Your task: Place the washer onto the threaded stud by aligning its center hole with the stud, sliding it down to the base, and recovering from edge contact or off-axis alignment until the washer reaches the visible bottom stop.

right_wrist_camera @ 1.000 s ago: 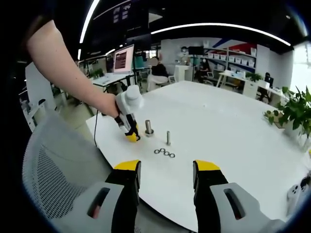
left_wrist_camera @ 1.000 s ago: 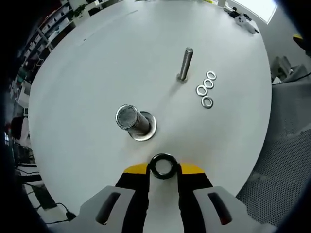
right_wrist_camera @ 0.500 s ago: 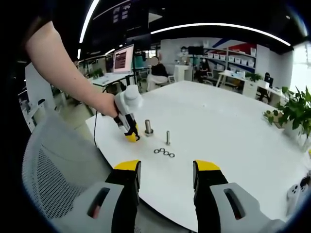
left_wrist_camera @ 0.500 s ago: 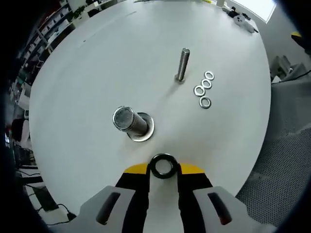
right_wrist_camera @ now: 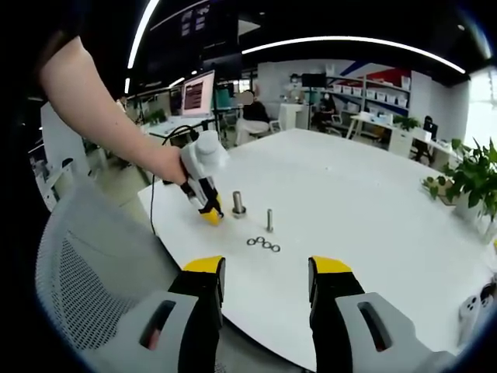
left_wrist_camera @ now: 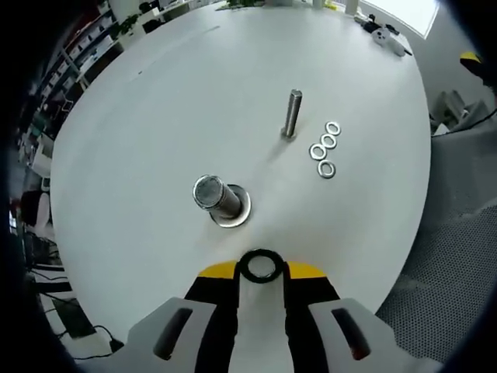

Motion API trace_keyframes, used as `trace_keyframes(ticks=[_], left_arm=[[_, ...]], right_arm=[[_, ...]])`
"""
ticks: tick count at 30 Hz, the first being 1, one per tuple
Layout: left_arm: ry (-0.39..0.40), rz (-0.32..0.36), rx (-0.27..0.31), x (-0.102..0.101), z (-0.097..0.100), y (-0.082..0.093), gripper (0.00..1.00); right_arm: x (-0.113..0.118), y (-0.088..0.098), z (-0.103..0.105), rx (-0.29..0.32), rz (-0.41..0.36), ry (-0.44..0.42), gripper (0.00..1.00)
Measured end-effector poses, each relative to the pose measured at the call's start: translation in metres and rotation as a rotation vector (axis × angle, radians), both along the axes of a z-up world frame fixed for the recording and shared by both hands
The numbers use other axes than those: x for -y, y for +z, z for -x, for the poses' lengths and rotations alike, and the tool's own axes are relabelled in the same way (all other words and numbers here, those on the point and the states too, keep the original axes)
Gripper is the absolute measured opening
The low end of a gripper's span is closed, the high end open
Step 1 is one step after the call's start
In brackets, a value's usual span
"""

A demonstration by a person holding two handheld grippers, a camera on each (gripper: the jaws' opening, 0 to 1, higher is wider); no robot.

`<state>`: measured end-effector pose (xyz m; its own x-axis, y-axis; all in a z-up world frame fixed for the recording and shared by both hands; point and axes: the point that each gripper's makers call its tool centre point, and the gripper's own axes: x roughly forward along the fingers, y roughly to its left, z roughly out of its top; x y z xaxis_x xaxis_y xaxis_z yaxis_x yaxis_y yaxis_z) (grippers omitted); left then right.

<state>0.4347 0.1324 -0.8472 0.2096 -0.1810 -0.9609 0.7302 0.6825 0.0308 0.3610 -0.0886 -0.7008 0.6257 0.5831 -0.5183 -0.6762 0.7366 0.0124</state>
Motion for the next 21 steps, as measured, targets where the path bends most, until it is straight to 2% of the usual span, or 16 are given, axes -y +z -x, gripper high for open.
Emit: trace_keyframes(ticks=[13, 21], left_arm=[[-0.027, -0.028, -0.027, 0.007, 0.000, -0.012, 0.20], [0.007, -0.020, -0.048, 0.005, 0.002, -0.012, 0.22]], right_arm=[[0.001, -0.001, 0.000, 0.000, 0.001, -0.001, 0.45], [0.001, 0.000, 0.000, 0.003, -0.001, 0.000, 0.45]])
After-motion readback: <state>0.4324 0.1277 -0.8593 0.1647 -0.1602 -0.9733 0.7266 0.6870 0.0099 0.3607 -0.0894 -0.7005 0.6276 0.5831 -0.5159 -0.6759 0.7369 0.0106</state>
